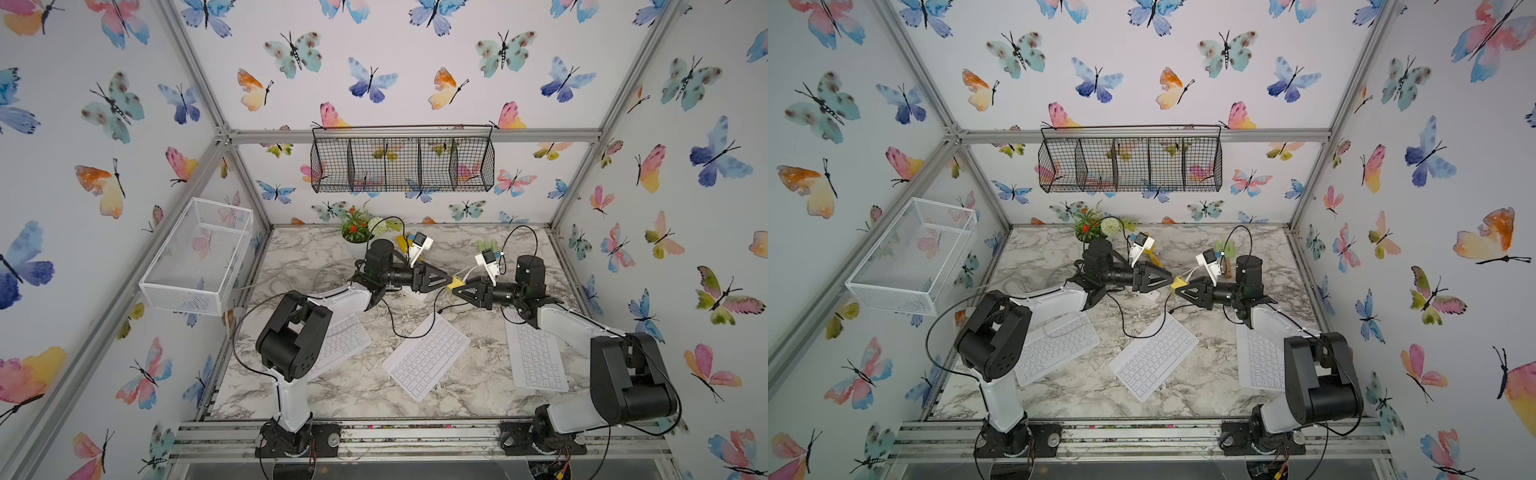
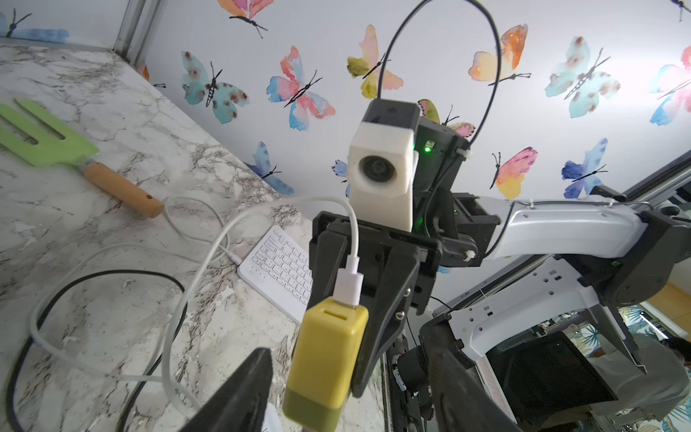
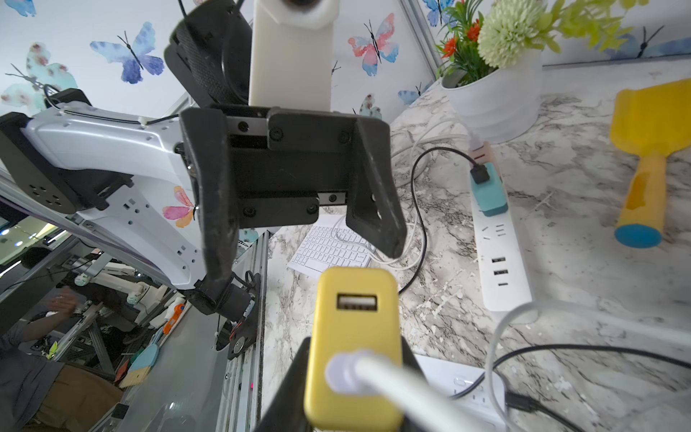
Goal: Unplug the wireless keyboard
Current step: Remove the power cord from the plug.
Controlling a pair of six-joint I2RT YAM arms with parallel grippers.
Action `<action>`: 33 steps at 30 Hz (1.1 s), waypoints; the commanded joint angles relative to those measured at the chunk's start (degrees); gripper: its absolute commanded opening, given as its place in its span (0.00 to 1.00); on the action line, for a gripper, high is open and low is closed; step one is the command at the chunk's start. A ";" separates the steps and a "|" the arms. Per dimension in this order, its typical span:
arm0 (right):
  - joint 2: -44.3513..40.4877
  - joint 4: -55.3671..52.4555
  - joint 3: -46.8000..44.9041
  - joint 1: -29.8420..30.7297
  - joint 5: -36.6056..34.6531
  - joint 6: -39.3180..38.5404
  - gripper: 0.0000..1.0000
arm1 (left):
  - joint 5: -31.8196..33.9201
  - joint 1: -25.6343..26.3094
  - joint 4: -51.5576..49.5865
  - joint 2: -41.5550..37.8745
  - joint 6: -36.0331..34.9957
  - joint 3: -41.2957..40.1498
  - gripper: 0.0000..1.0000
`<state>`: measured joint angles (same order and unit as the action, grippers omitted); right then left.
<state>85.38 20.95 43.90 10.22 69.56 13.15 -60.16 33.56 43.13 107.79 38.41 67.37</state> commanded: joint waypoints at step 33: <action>2.45 11.13 -1.54 0.60 4.85 6.36 0.20 | -2.13 4.50 19.30 5.94 14.01 0.06 0.33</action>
<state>86.89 30.59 42.57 10.61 75.64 19.33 -60.31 36.75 58.96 113.56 51.75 67.68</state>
